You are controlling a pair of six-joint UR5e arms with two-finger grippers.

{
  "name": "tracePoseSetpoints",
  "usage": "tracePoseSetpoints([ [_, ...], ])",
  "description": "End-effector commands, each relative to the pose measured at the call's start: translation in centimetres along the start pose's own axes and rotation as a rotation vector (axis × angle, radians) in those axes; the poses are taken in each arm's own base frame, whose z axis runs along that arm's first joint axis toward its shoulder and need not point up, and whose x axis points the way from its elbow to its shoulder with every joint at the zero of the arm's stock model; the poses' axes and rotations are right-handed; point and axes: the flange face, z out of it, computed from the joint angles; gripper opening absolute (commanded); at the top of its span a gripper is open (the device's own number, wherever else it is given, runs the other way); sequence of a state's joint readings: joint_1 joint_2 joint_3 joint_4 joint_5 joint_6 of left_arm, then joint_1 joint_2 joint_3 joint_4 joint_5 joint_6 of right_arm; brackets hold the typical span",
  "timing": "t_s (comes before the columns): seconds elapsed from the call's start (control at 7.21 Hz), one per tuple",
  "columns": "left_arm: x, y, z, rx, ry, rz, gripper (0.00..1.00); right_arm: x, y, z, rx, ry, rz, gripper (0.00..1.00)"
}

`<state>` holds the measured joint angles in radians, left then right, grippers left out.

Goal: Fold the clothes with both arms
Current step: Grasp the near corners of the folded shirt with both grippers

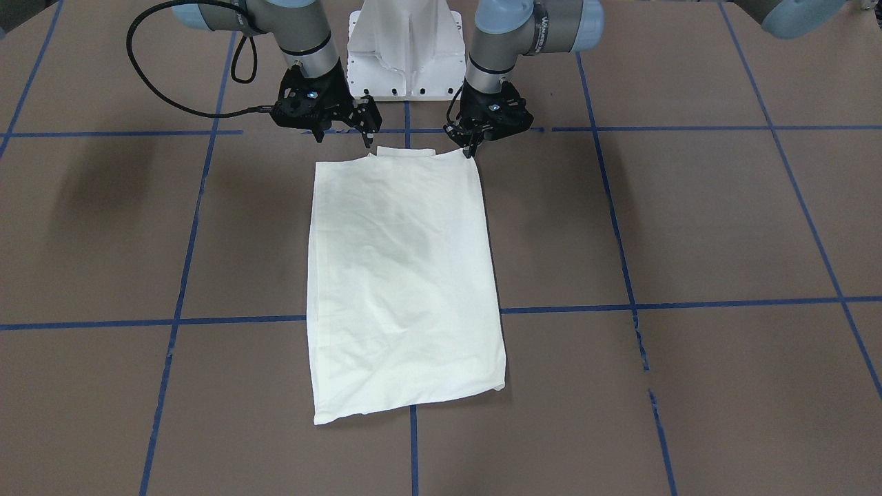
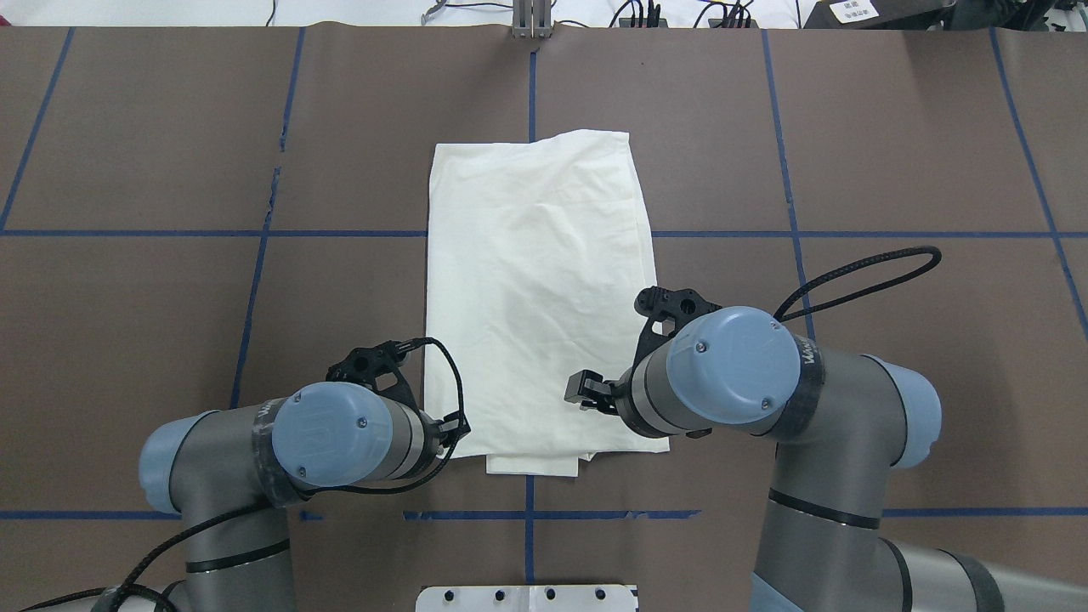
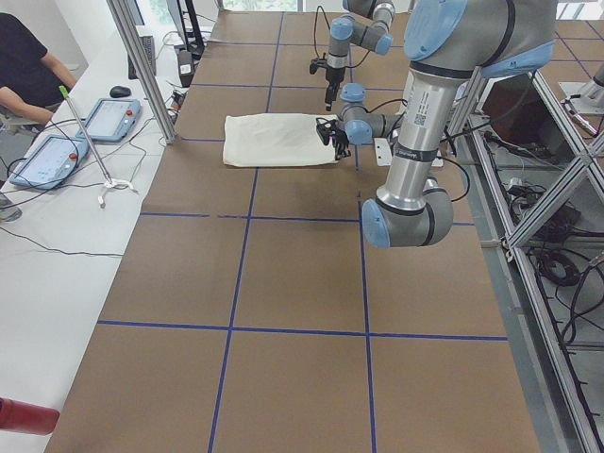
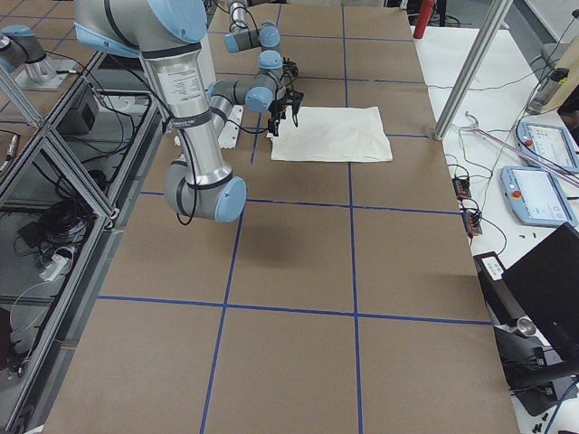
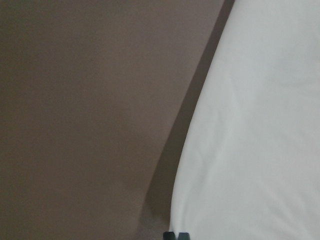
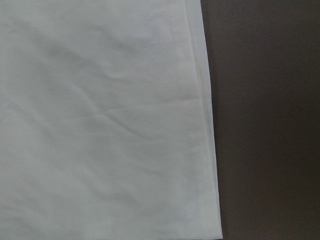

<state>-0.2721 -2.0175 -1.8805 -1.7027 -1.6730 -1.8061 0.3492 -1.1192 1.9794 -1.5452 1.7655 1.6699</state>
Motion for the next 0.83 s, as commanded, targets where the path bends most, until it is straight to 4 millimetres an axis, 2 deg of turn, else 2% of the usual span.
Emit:
tracePoseSetpoints([
  [0.0, 0.1, 0.2, 0.0, -0.003, 0.002, 0.007, 0.0, -0.5, 0.1, 2.7, 0.01, 0.026, 0.16, 1.0],
  [0.14, 0.2, 0.2, -0.1, -0.002, 0.005, 0.006, 0.0, -0.6, -0.1, 3.7, 0.018, 0.043, 0.196, 1.0],
  [0.69, 0.5, 0.3, -0.3, -0.005, 0.01, 0.008, 0.0, 0.4, 1.1, 7.6, 0.022, 0.114, 0.19, 1.0],
])
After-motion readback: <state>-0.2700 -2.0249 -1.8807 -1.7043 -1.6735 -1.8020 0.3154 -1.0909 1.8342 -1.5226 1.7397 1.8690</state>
